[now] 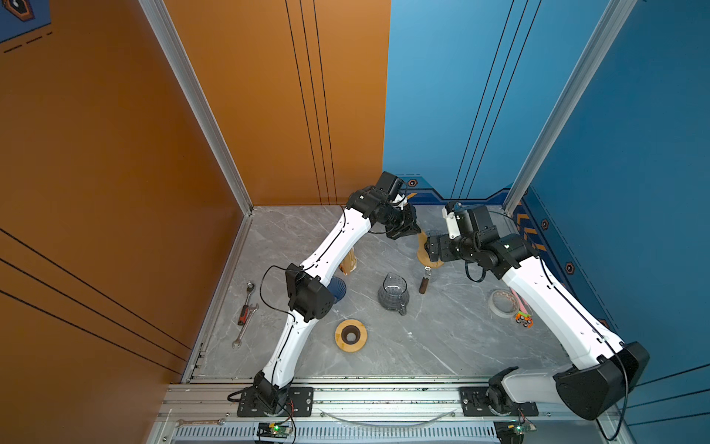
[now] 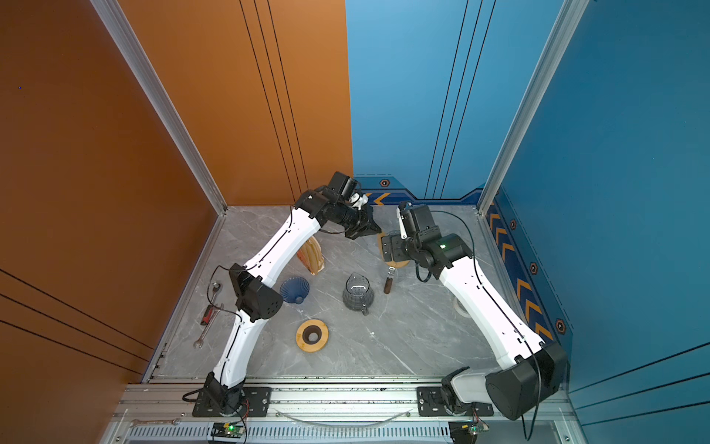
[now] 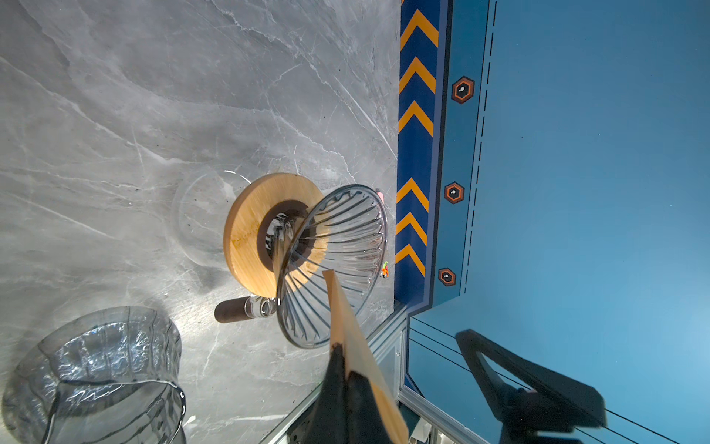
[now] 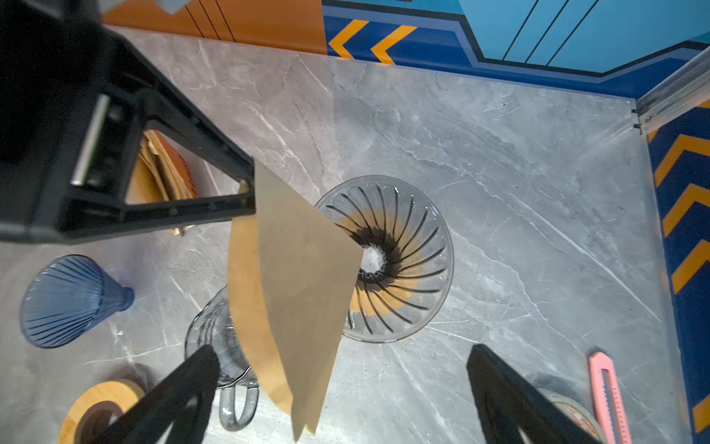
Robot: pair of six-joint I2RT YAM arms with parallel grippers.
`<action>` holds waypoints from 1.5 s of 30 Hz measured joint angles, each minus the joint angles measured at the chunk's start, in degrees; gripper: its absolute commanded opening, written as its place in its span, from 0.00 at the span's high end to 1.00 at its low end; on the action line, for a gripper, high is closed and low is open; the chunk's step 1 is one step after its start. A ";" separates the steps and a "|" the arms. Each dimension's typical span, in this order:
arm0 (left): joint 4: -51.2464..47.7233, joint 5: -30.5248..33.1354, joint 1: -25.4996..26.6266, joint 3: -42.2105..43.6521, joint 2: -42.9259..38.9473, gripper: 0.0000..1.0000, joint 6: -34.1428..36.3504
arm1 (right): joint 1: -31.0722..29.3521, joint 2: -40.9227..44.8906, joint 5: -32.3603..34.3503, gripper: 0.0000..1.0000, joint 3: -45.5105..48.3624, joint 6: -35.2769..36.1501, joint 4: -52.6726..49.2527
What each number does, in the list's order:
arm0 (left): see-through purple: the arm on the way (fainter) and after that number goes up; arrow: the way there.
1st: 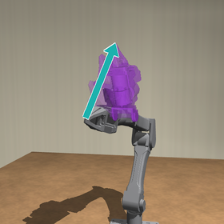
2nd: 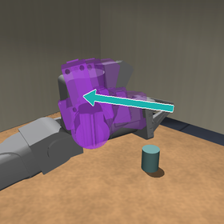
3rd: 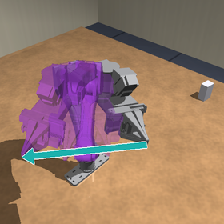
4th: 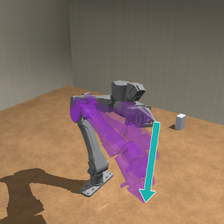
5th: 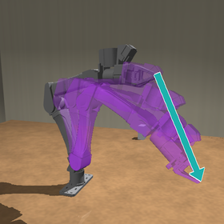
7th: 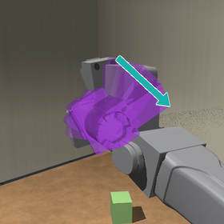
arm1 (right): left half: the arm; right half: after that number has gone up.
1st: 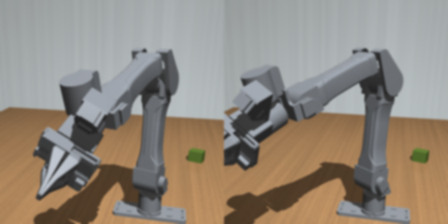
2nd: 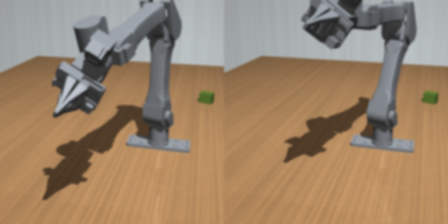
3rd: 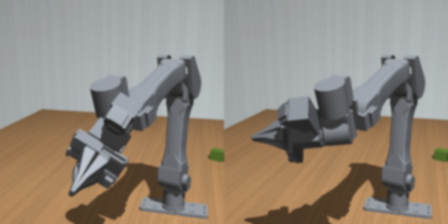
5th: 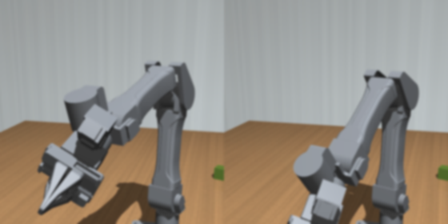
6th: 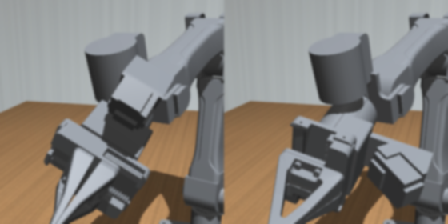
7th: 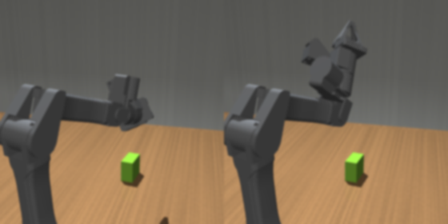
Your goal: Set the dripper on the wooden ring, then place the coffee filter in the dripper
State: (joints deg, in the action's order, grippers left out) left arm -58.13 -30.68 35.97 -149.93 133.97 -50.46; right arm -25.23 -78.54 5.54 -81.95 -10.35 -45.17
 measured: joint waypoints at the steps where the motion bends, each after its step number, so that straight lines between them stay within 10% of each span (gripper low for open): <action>1: 0.00 0.00 0.00 0.00 0.00 1.00 -0.02 | -0.17 -0.68 0.76 0.00 -0.20 0.20 -0.24; 15: 0.00 0.02 0.00 0.00 0.04 0.99 0.04 | 0.94 -4.79 5.64 0.02 -2.69 2.67 -0.87; 29: 0.00 0.46 0.00 0.00 0.04 0.76 1.55 | 6.56 -6.51 -1.05 0.04 -3.06 2.67 -0.87; 45: -0.44 6.75 0.31 6.25 -1.62 0.08 9.94 | 11.10 -9.75 -8.20 0.04 -3.87 2.43 -0.85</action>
State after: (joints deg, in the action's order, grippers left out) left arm -58.57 -23.92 36.27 -143.68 132.35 -40.51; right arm -14.13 -88.29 -2.66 -85.82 -7.92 -46.02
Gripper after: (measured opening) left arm 0.829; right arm 0.958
